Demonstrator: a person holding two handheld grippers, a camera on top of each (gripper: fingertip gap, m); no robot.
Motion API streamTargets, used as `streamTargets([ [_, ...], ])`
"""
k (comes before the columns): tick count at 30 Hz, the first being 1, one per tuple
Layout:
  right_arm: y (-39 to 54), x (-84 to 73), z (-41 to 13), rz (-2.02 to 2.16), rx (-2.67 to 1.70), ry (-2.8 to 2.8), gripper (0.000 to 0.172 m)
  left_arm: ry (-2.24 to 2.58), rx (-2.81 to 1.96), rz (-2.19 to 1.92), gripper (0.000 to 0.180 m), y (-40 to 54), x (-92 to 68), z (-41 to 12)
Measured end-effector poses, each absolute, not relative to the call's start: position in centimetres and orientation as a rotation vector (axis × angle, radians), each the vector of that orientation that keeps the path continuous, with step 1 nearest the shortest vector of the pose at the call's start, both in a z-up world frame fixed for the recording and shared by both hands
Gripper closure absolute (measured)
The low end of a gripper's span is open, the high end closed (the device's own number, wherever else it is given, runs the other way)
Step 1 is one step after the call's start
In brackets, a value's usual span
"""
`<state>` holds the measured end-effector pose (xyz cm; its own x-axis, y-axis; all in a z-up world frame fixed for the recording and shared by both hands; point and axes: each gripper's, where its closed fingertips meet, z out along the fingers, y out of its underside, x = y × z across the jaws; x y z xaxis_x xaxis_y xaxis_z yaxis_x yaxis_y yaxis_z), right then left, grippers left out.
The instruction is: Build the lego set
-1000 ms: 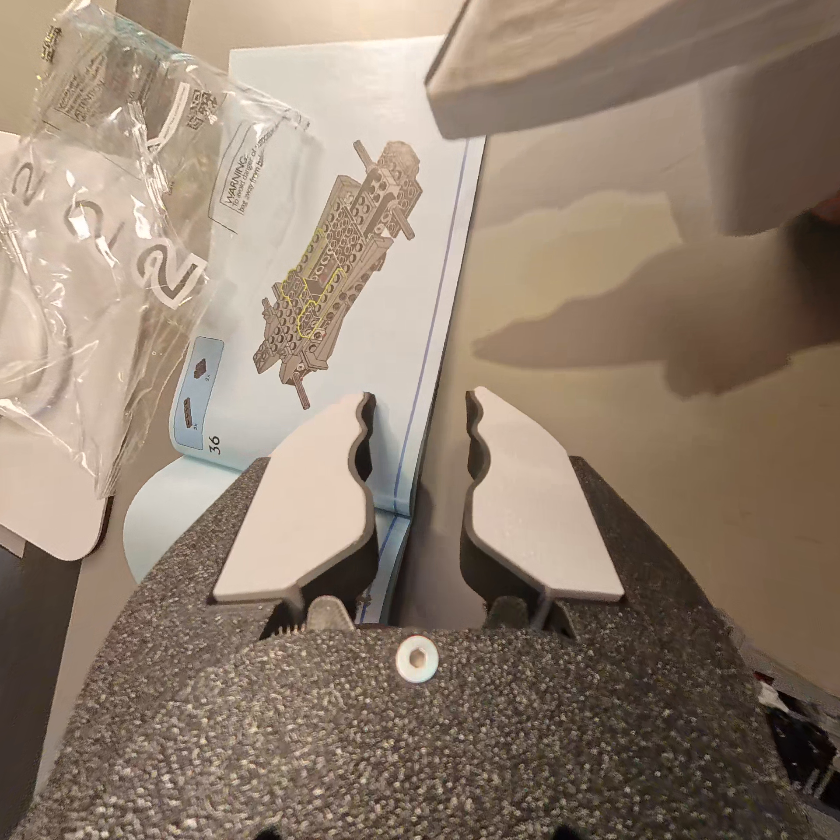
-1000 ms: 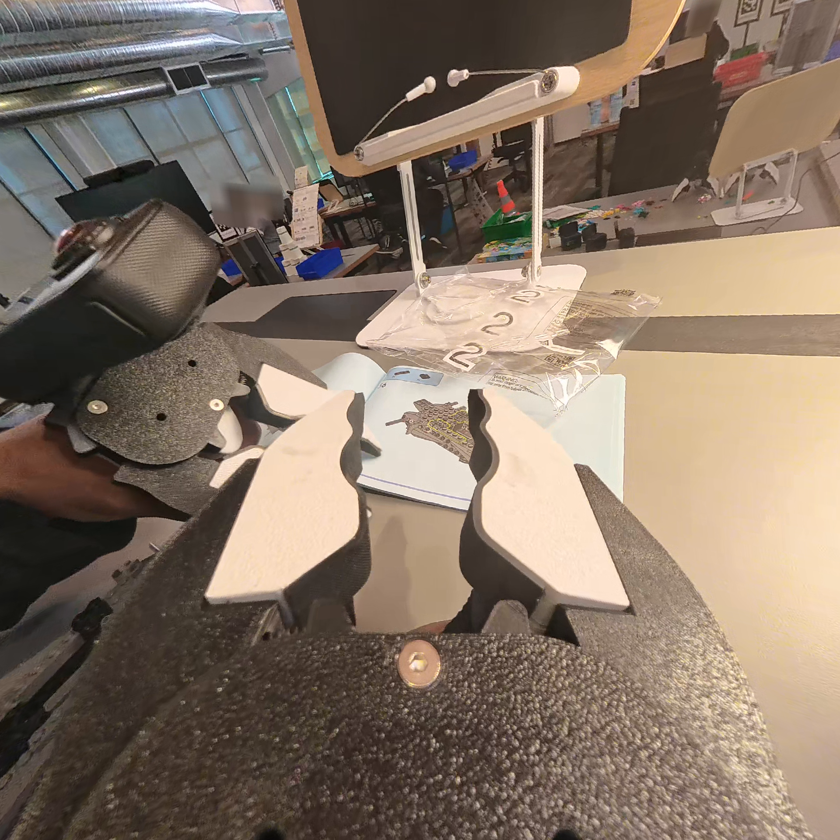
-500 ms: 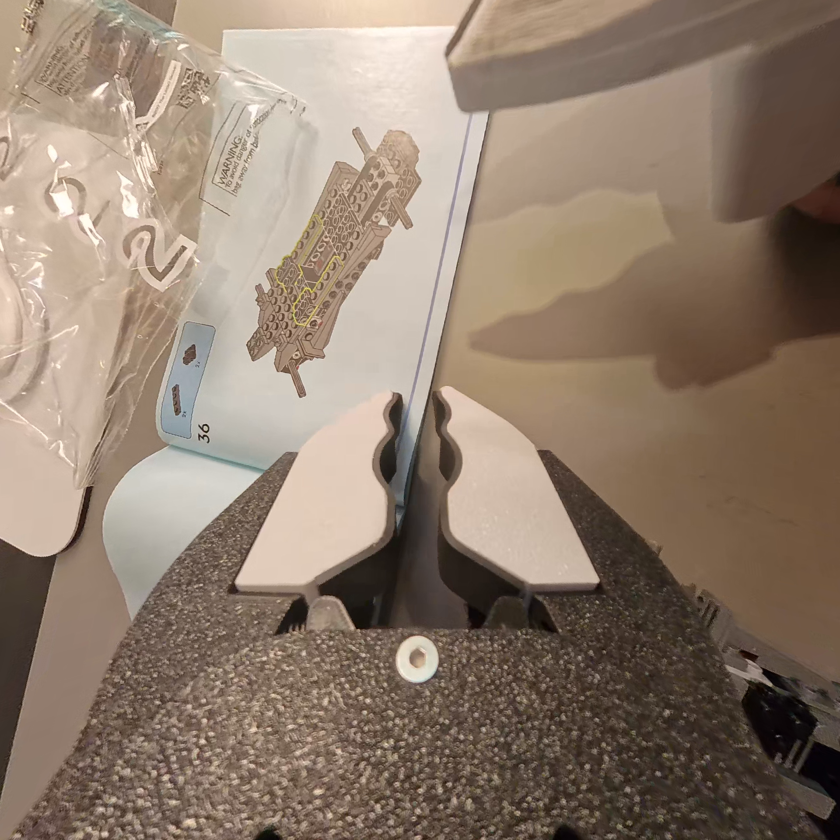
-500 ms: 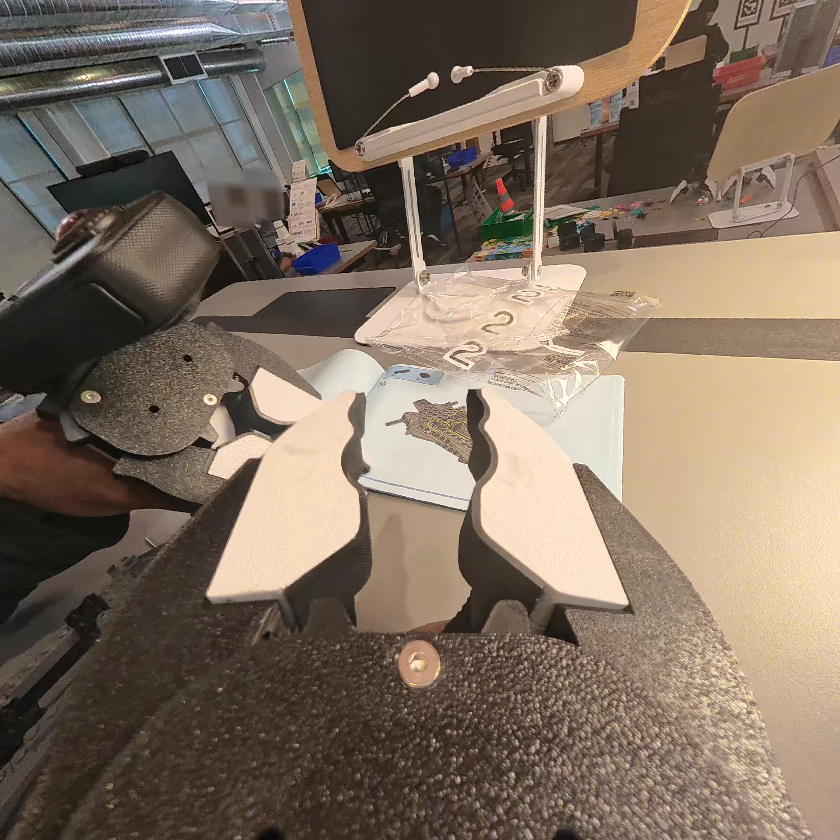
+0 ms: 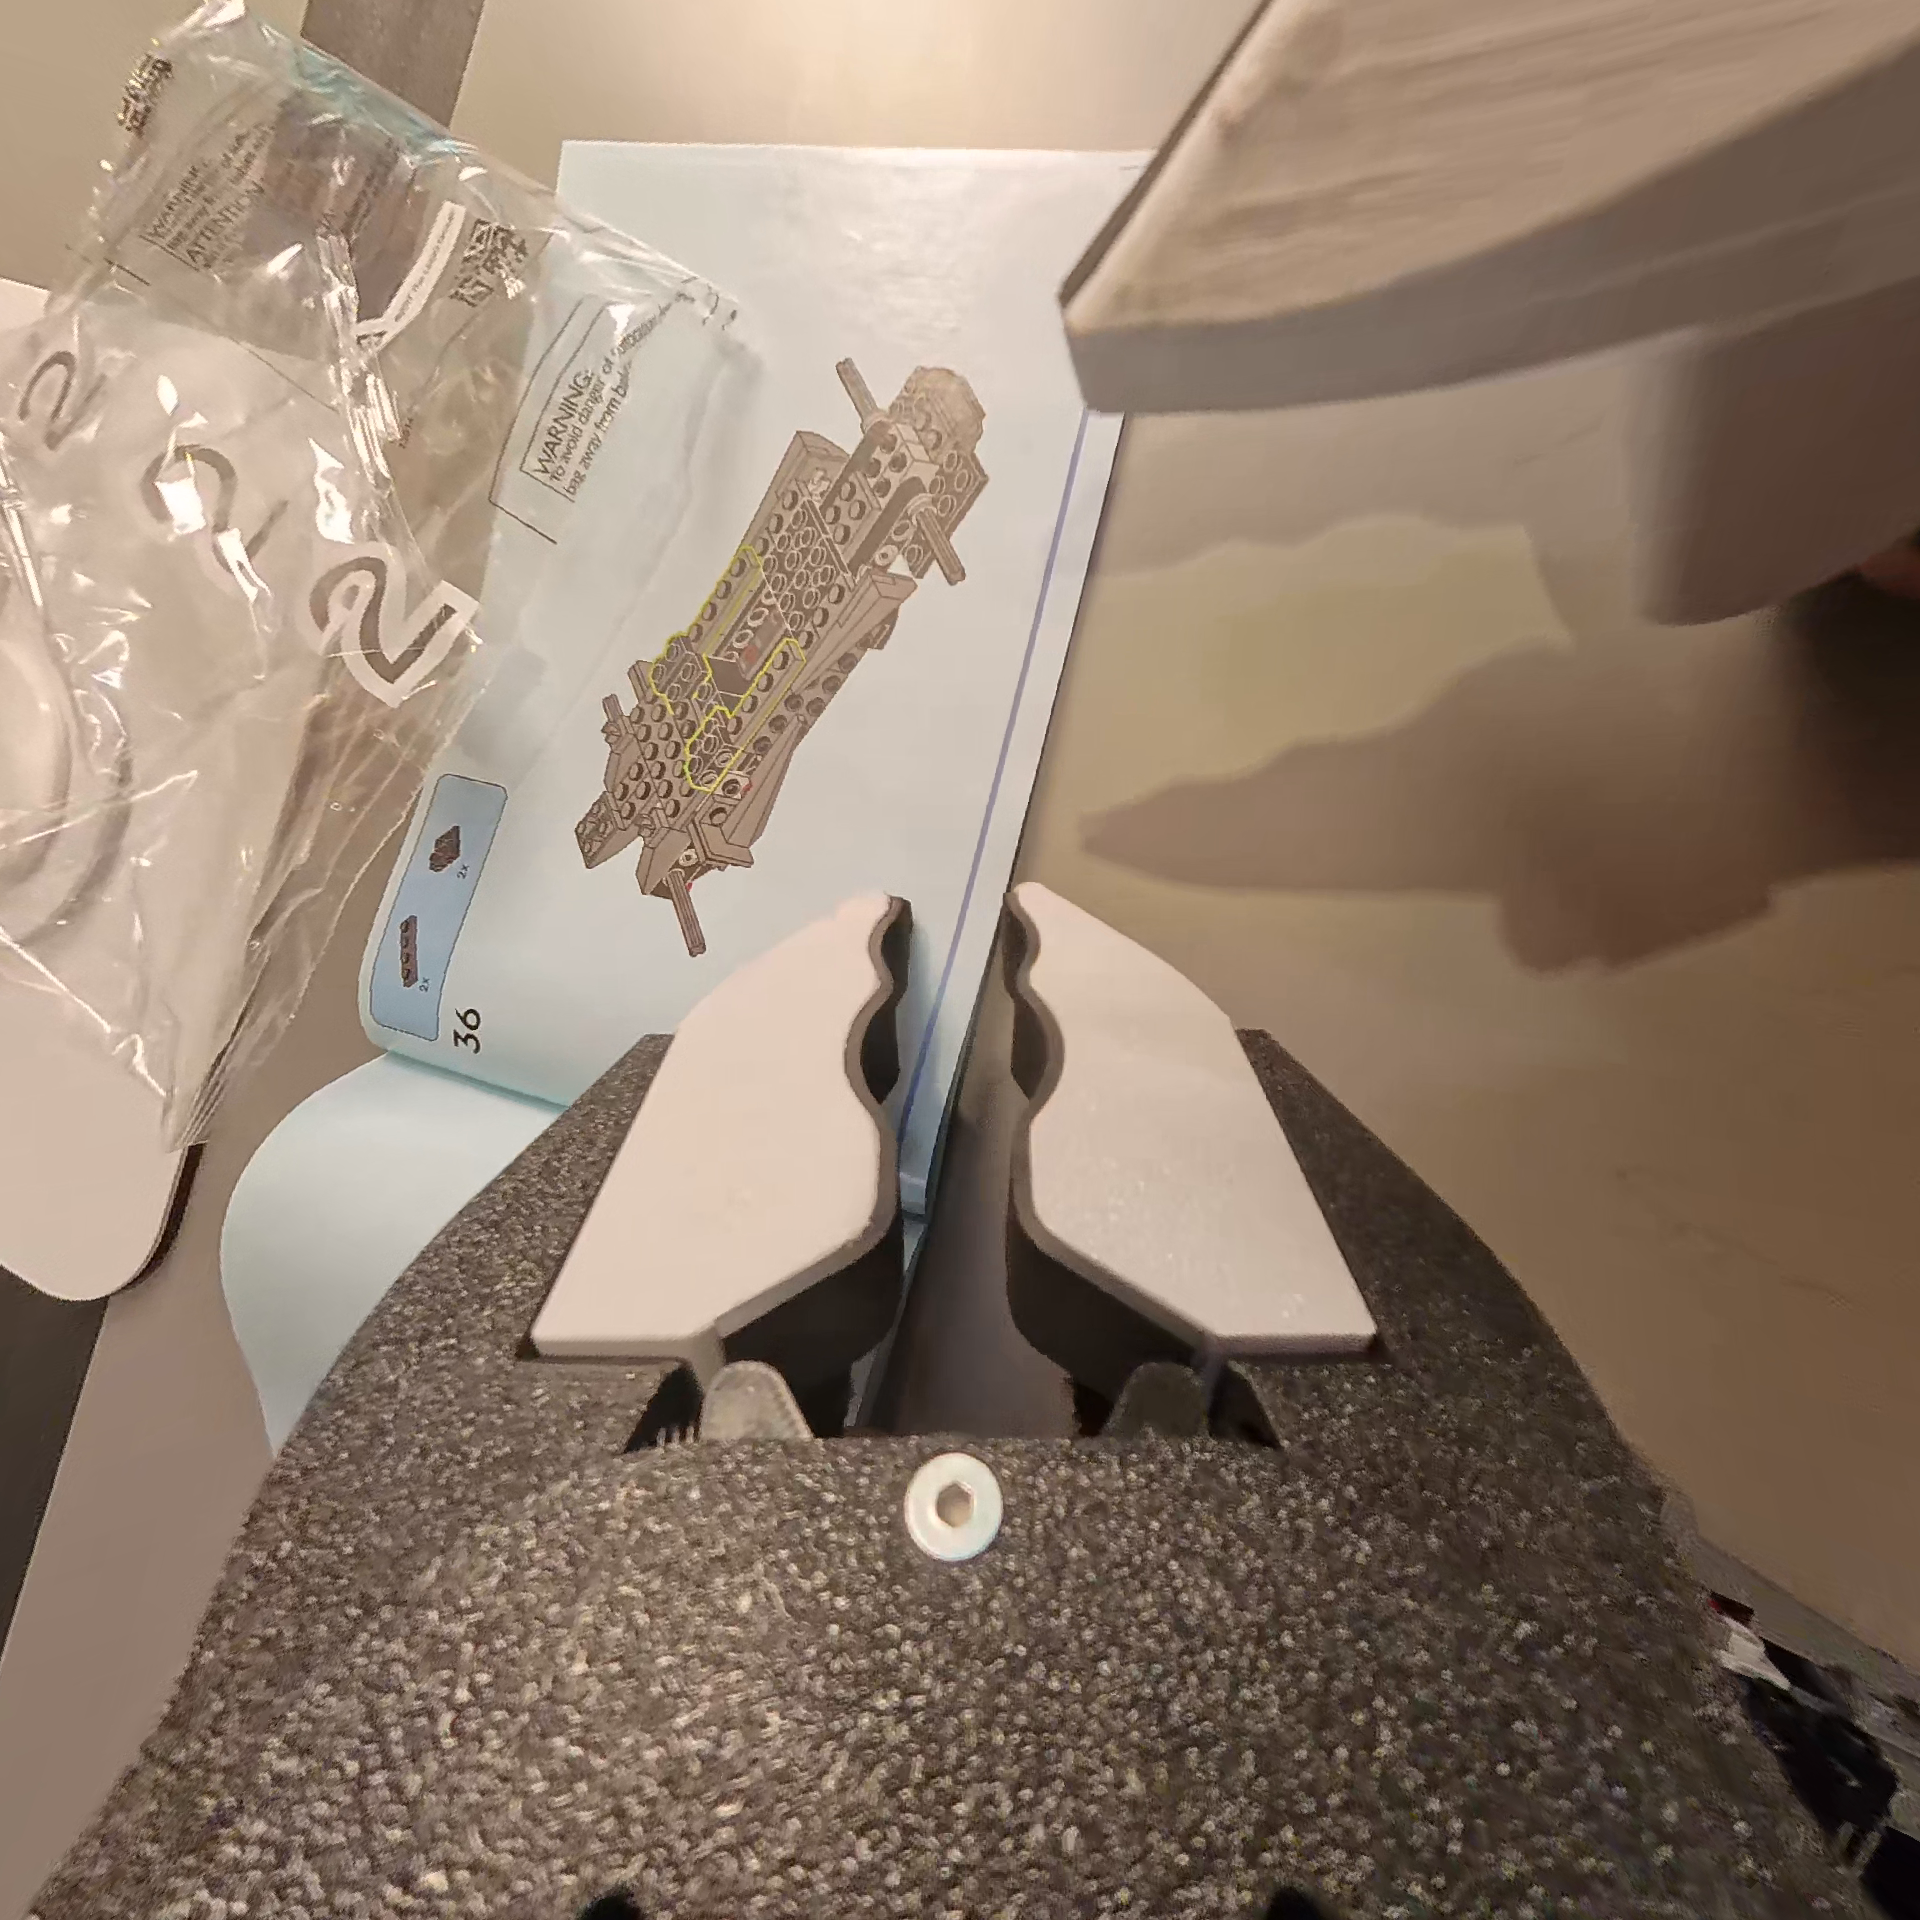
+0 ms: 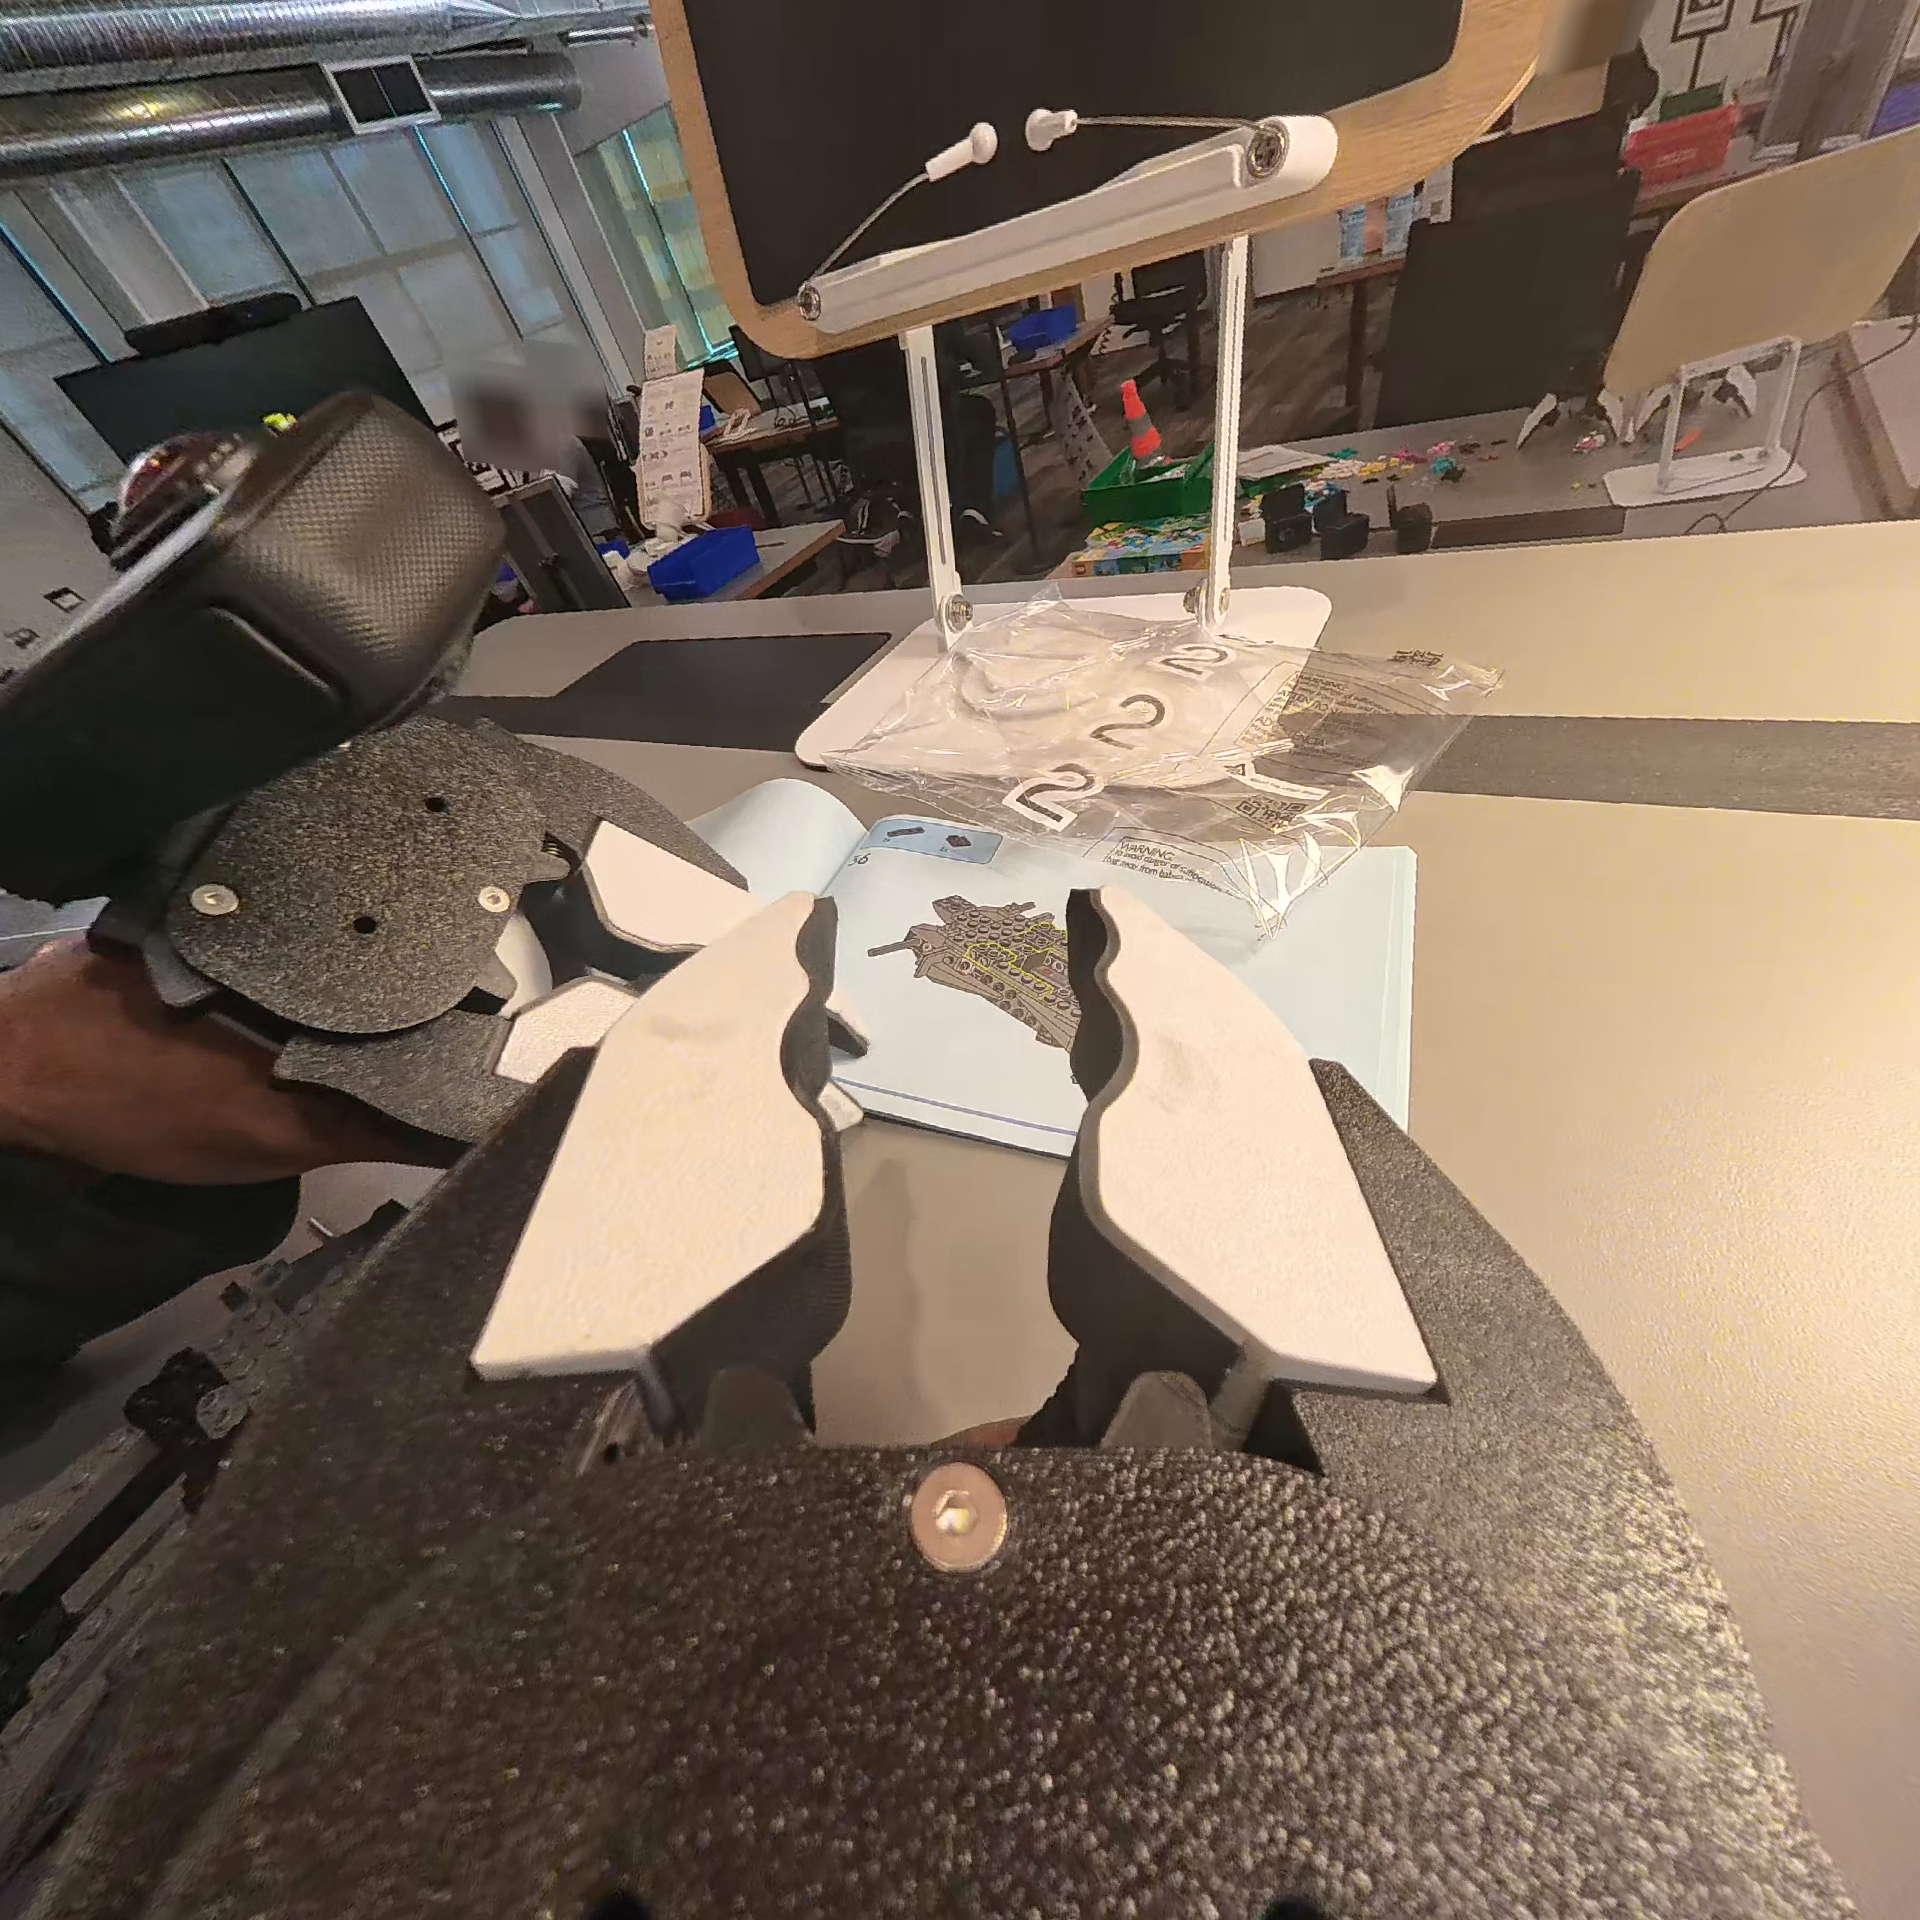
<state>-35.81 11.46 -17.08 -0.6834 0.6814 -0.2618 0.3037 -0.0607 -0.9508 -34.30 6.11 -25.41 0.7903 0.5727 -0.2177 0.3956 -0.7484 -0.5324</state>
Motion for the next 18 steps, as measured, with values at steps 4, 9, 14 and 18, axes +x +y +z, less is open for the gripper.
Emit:
streamTargets([
  [4,11.5,-35.8,-17.1,1.808,-1.06,-1.921,0.128,-0.712,-2.508,0.498,0.17,6.3,-34.1,-25.4],
  [9,11.5,-35.8,-17.1,1.81,-1.067,-1.92,0.128,-0.717,-2.486,0.494,0.177,6.5,-34.1,-24.9],
  [14,11.6,-35.8,-17.1,1.806,-1.067,-1.92,0.128,-0.726,-2.468,0.476,0.178,6.4,-34.0,-24.6],
  [18,11.8,-35.9,-17.3,1.763,-1.063,-1.926,0.129,-0.729,-2.455,0.474,0.178,6.4,-33.9,-24.2],
])
